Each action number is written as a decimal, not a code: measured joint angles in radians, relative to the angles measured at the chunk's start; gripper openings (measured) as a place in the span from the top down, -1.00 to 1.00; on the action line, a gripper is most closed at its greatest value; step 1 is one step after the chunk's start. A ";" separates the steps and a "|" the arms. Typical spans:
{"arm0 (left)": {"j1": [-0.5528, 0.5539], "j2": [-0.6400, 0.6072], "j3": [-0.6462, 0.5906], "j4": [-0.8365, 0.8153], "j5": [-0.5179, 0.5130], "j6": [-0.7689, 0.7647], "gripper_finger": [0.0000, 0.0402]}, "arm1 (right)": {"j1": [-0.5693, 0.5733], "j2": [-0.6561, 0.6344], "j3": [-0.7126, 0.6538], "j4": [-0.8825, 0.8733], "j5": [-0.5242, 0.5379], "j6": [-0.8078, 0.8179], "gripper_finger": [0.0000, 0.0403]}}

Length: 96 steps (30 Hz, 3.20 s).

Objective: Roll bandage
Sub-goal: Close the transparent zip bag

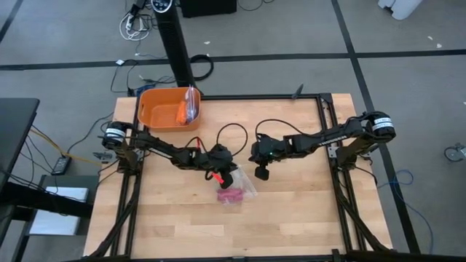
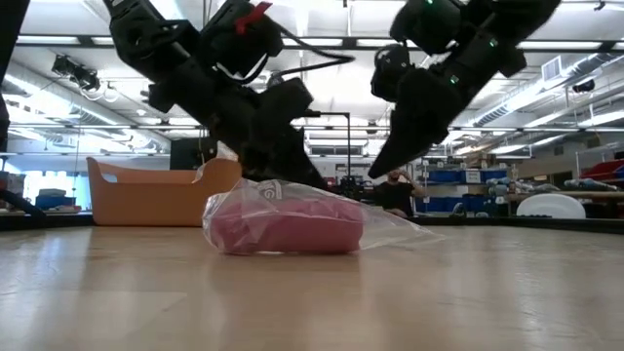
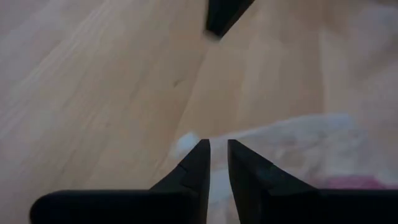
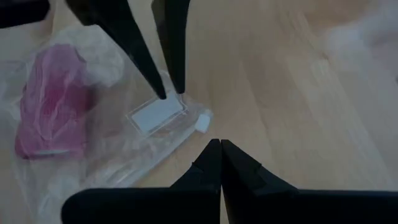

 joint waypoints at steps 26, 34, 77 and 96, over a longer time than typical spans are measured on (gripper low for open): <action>0.002 0.115 0.059 -0.025 0.011 0.051 0.98 | -0.027 0.262 -0.135 0.511 -0.074 0.135 1.00; 0.002 0.170 0.092 -0.009 0.010 0.053 0.98 | -0.026 0.296 -0.126 0.532 -0.079 0.137 1.00; 0.002 0.176 0.089 -0.016 0.028 0.052 0.99 | -0.009 0.326 -0.104 0.552 -0.130 0.137 1.00; 0.003 0.176 0.089 -0.033 0.019 0.043 0.99 | 0.019 0.329 -0.086 0.538 -0.166 0.161 1.00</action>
